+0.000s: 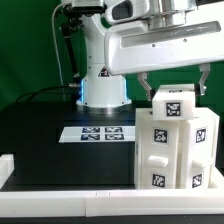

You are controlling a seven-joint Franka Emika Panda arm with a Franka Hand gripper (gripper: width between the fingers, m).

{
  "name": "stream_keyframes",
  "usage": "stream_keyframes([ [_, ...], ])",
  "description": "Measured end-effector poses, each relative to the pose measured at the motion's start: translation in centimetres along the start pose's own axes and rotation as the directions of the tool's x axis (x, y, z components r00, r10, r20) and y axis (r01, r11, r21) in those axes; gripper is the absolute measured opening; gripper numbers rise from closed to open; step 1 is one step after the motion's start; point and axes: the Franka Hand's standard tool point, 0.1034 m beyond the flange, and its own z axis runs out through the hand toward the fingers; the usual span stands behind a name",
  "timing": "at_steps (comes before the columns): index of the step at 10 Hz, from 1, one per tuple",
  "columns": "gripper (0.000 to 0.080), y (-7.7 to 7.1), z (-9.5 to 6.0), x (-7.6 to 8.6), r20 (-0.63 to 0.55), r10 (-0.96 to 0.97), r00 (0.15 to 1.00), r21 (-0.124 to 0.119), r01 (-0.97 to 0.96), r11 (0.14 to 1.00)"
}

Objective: Assemble cabinet

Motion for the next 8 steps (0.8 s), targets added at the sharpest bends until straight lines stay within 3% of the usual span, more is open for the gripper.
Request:
stream_keyframes([
  [3,0.0560,0.14,0.01,0.18,-0.010,0.258,0.966,0.019,-0.258,0.966],
  [6,0.0560,0.10,0.00,0.22,0.003,0.477,0.879,0.032,-0.476,0.879],
  [8,0.0560,0.09,0.01,0.20,0.014,0.638,0.770,0.034,-0.638,0.769],
])
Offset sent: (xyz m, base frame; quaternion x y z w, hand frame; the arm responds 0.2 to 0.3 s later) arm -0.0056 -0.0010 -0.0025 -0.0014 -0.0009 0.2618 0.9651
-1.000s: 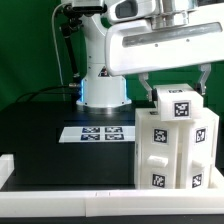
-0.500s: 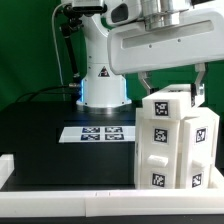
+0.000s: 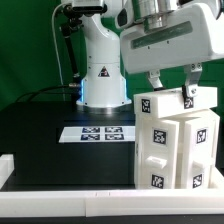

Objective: Assemble cabinet

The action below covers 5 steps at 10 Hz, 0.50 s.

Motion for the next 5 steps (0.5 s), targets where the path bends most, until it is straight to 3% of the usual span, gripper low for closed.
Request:
stream_keyframes([
  [2,0.0560,0.05,0.03,0.00,0.015,0.185,0.983,0.005,-0.185,0.983],
  [5,0.0560,0.24,0.22,-0.06,0.049,0.461,0.886,-0.001,-0.461,0.887],
])
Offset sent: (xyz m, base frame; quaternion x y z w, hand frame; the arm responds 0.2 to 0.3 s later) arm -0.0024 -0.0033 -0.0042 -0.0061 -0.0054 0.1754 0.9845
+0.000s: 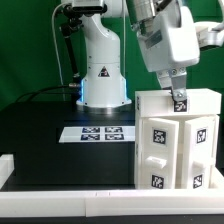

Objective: Assemble cabinet

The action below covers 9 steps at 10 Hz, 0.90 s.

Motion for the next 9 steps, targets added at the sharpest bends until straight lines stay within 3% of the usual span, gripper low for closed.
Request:
stream_keyframes([
  [5,0.0560,0.0,0.0,0.1,0.036,0.209,0.977,-0.010,-0.208,0.978],
  [6,0.0635,0.0,0.0,0.0,0.037,0.218,0.975,-0.010,-0.218,0.976],
  [7,0.0635,0.0,-0.1,0.0,0.038,0.198,0.979,-0.008,-0.198,0.980],
  [8,0.0744,-0.1,-0.5,-0.2,0.048,0.189,0.981,-0.001,-0.189,0.982],
  [9,0.0790,-0.3,-1.3,-0.6,0.062,0.196,0.979,0.009,-0.197,0.980],
])
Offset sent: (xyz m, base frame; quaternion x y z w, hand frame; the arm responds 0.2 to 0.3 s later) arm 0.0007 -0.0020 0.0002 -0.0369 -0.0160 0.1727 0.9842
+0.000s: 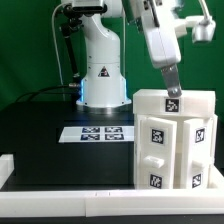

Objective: Assemble cabinet

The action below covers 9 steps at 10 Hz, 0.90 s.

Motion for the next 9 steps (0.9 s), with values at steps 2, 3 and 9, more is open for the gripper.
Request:
stream_keyframes([
  [2,0.0797,-0.4,-1.5,-0.9,0.029,0.015,0.999,0.026,-0.015,1.000],
  [3,0.0797,-0.7,-1.8,-1.1,0.037,0.011,0.999,0.043,-0.012,0.999],
  [9,0.0797,-0.5,-1.3,-1.9,0.036,-0.559,0.829,-0.050,0.560,0.827],
])
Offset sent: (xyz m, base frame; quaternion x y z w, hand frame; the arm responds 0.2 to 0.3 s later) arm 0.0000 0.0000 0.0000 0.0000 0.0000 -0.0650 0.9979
